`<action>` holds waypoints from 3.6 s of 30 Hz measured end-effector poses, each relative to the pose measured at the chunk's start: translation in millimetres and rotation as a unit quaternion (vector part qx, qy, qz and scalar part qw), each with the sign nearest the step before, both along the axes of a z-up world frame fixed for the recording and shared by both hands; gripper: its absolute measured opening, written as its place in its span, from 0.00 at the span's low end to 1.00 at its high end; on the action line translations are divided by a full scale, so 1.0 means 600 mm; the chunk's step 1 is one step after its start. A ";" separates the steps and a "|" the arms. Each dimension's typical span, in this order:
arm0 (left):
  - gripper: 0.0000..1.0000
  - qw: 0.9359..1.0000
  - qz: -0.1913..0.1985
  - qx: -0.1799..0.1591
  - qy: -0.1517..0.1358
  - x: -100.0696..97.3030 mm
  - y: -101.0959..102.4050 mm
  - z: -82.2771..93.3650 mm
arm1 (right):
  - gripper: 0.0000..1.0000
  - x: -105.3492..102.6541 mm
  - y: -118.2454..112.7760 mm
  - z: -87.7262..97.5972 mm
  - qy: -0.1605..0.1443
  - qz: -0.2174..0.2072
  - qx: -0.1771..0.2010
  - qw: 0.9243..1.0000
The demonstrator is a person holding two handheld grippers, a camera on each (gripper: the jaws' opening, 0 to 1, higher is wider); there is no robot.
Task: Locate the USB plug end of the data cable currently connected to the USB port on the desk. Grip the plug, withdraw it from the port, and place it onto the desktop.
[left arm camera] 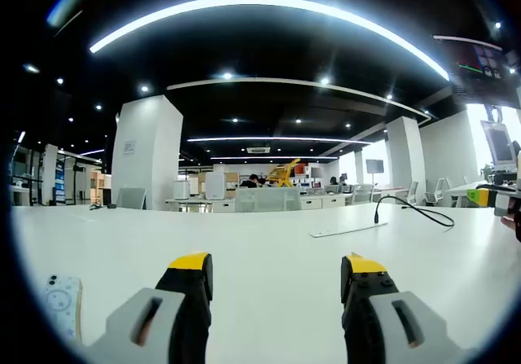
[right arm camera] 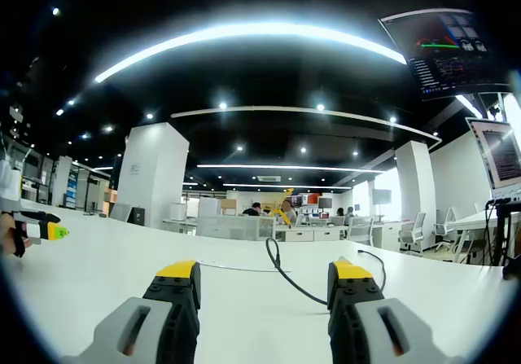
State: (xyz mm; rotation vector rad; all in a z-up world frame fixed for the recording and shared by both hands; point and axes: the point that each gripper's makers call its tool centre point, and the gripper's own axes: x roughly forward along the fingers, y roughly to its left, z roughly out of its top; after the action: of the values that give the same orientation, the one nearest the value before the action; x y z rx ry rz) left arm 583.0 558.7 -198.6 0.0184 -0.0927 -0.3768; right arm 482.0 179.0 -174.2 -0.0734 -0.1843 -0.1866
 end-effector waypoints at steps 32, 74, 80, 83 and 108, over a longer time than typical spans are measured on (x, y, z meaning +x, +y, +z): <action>0.64 1.000 -0.006 -0.004 0.004 -0.002 -0.003 -0.004 | 0.64 -0.001 0.001 -0.002 0.000 0.000 0.000 1.000; 0.63 1.000 -0.012 -0.006 0.007 0.004 -0.010 -0.003 | 0.67 0.006 -0.005 -0.005 0.008 -0.001 0.014 1.000; 0.63 1.000 -0.013 -0.012 0.008 0.004 -0.010 -0.001 | 0.67 0.005 -0.006 -0.006 0.009 0.000 0.017 1.000; 0.63 1.000 -0.012 -0.015 0.007 0.004 -0.010 0.001 | 0.67 0.005 -0.005 -0.006 0.009 -0.001 0.017 1.000; 0.62 0.997 -0.068 0.022 0.004 0.002 -0.053 0.042 | 0.62 0.018 -0.011 0.018 0.014 0.037 -0.002 0.999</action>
State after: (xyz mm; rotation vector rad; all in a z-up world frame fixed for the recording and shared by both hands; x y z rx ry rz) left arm 584.3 526.9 -173.4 0.0545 -0.0770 -0.5149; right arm 493.1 172.5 -163.5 -0.0732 -0.1596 -0.1108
